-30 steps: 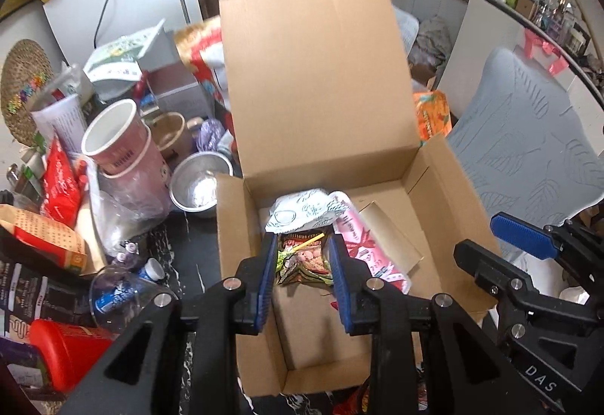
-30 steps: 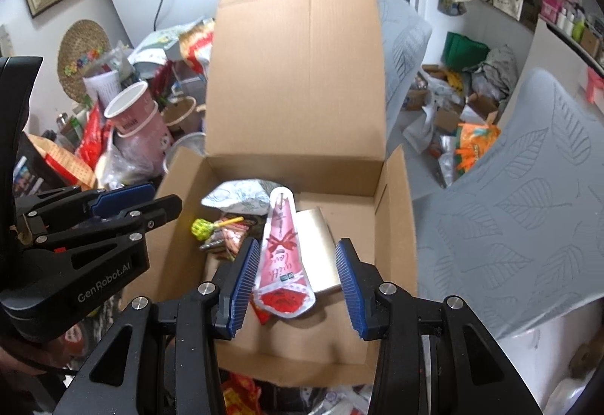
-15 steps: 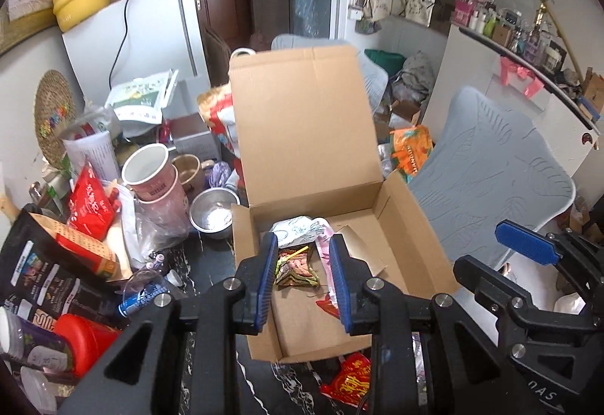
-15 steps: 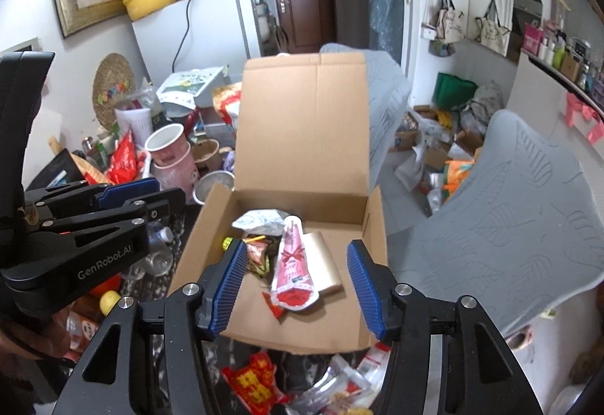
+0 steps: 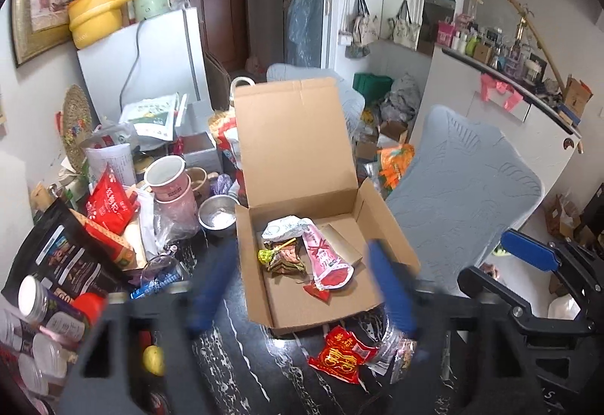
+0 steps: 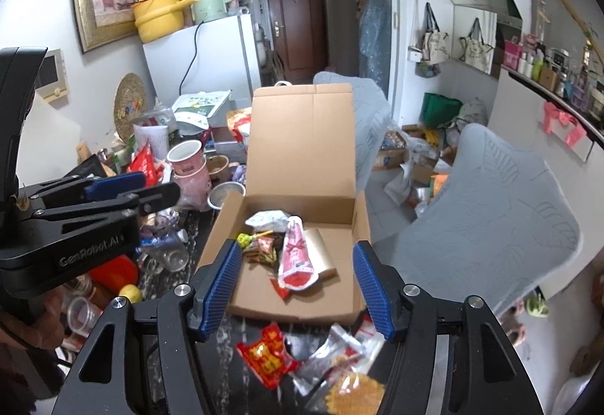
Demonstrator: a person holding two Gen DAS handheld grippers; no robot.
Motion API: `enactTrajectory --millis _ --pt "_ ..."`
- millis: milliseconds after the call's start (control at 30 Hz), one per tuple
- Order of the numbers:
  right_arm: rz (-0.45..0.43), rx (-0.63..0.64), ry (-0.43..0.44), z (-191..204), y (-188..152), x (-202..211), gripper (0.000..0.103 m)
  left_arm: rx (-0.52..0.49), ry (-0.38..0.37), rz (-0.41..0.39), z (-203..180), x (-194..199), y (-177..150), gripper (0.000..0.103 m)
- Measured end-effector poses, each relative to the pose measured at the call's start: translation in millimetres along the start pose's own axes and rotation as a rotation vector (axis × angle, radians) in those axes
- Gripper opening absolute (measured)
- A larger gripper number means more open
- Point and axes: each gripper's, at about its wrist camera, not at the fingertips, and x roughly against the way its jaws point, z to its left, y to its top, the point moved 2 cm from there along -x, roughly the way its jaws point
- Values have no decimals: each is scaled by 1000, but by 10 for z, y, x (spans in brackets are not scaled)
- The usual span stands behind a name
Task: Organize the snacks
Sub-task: 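Move both grippers back toward the snacks on the table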
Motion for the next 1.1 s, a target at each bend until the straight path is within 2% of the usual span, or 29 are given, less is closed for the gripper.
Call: enactTrajectory --millis 233,333,633,767,833,1100 --pt "-22 -29 -25 -18 -237 403 65 -3 -38 -5 -98 320 -186 79" --pt "-33 -44 -35 -28 -343 563 70 -17 -46 -16 -160 473 -271 79" --pt "-29 -101 -65 -112 -721 908 71 -75 -108 -26 -432 814 -592 79" --pt "-15 -125 -77 -148 -896 1019 71 -89 -149 5 -550 853 -768 79" --pt "-4 -136 -85 -161 -990 1058 76 -99 -163 22 -604 846 -851 79" --pt "52 -185 -94 -249 -1304 1040 78 -148 -178 74 -771 711 -1168 79"
